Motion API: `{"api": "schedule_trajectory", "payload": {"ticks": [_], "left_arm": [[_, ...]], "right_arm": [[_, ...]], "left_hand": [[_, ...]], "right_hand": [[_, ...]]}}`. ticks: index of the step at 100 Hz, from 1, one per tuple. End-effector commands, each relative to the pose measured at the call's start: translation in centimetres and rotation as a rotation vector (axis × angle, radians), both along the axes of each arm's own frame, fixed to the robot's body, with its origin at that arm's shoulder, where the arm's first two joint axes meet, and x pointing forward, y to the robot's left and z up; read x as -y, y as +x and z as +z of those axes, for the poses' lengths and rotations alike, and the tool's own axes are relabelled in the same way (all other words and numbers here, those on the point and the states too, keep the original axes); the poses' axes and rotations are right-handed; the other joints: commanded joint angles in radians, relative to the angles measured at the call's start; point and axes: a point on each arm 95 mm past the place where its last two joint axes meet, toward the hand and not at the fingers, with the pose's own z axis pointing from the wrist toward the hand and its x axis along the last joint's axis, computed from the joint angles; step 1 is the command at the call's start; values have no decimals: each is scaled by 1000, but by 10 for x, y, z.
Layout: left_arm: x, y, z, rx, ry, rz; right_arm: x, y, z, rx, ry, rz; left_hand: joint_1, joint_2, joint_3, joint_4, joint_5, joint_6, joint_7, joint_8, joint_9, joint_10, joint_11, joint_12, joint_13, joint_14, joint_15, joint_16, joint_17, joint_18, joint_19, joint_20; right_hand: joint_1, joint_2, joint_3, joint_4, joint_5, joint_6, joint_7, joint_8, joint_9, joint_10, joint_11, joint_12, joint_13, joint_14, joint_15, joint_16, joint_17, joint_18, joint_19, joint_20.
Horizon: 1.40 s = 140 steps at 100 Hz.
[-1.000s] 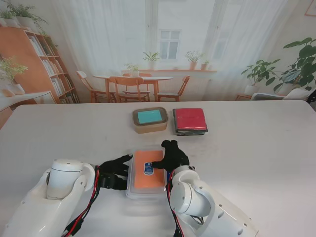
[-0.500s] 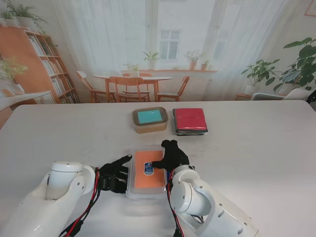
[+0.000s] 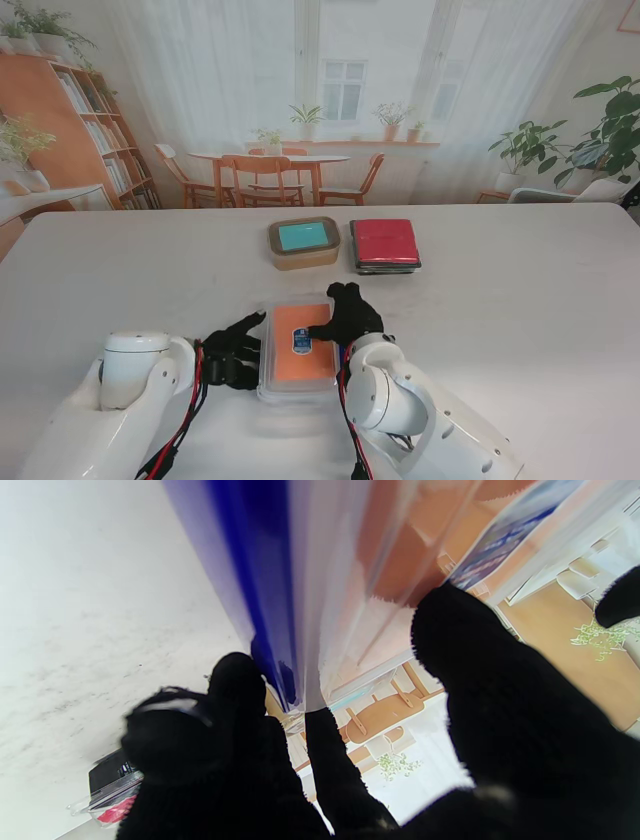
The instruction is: Pair container bodies with their lids
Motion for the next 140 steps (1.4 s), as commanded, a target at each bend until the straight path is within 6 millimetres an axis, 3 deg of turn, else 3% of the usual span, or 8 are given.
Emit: {"api": "schedule_trajectory", "payload": {"ticks": [1, 37, 140], "left_arm": [[7, -11, -10, -76, -1, -28], [7, -11, -7, -71, -8, 0], [-7, -10, 3, 17, -58, 42]], "right_arm": [[0, -4, -11, -43, -6, 9], [0, -5, -11, -42, -4, 9], [-5, -4, -12, -35, -13, 32]], "left_hand": [[-1, -4, -15, 5, -13, -17, 31, 55, -4, -29, 35, 30, 23, -70, 4, 70, 18, -39, 34, 22], [22, -4, -10, 27, -26, -29, 41, 166, 9, -51, 107, 99, 49, -99, 81, 130, 43, -40, 89, 54], [34, -10, -8, 37, -11, -44, 51, 219, 31, -63, 112, 117, 66, -102, 91, 148, 54, -37, 102, 65]], "right_hand": [[52, 14, 24, 21, 81, 41, 33, 17, -3, 11, 15, -9, 52, 35, 69, -25, 26, -141, 70, 0], [53, 13, 23, 21, 81, 44, 33, 18, -1, 13, 23, -22, 53, 34, 70, -25, 26, -141, 70, 0], [64, 6, 38, 22, 77, 47, 36, 21, -4, 16, 31, -42, 59, 29, 73, -27, 36, -150, 66, 3]]}}
